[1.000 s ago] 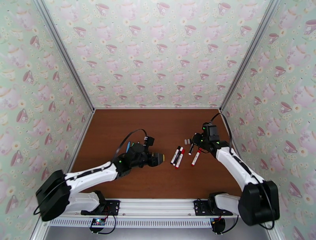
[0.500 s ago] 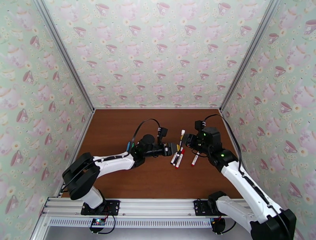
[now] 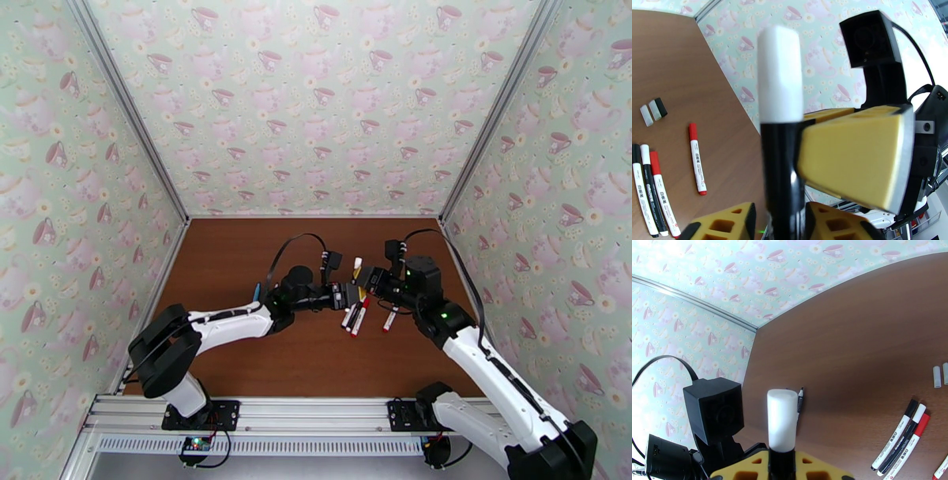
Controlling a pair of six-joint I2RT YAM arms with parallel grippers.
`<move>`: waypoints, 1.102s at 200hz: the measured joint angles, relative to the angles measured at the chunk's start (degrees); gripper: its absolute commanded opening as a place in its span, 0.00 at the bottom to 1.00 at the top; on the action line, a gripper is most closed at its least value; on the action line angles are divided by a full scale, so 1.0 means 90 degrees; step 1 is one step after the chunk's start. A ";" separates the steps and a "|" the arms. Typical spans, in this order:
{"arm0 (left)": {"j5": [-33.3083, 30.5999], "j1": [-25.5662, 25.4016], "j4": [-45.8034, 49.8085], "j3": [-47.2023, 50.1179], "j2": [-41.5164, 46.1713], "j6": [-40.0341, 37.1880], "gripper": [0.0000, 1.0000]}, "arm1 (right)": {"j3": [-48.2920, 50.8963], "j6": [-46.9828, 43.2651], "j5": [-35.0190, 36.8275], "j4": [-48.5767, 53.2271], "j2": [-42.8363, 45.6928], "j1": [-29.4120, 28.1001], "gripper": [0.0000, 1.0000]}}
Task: Open the pen caps
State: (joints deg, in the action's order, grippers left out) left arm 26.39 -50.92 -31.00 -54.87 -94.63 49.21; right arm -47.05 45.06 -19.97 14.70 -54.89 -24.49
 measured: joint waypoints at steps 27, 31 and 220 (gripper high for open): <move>-0.0015 -0.0019 0.0170 -0.0046 0.0000 -0.0083 0.15 | 0.0022 -0.0005 0.0024 -0.0015 0.0000 -0.0034 0.19; -0.0019 -0.0019 0.0187 -0.0046 0.0002 -0.0112 0.14 | 0.0022 -0.0007 0.0027 -0.0002 0.0000 -0.0034 0.19; 0.0488 -0.0087 0.1241 0.0559 0.1081 -0.1316 0.03 | -0.0605 0.0046 -0.0784 0.0063 -0.0483 0.0058 0.46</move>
State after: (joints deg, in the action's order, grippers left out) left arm 30.79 -51.70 -19.84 -49.84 -84.90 37.36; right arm -52.49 45.47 -27.03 15.27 -59.24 -23.97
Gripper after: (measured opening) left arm 0.189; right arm 0.469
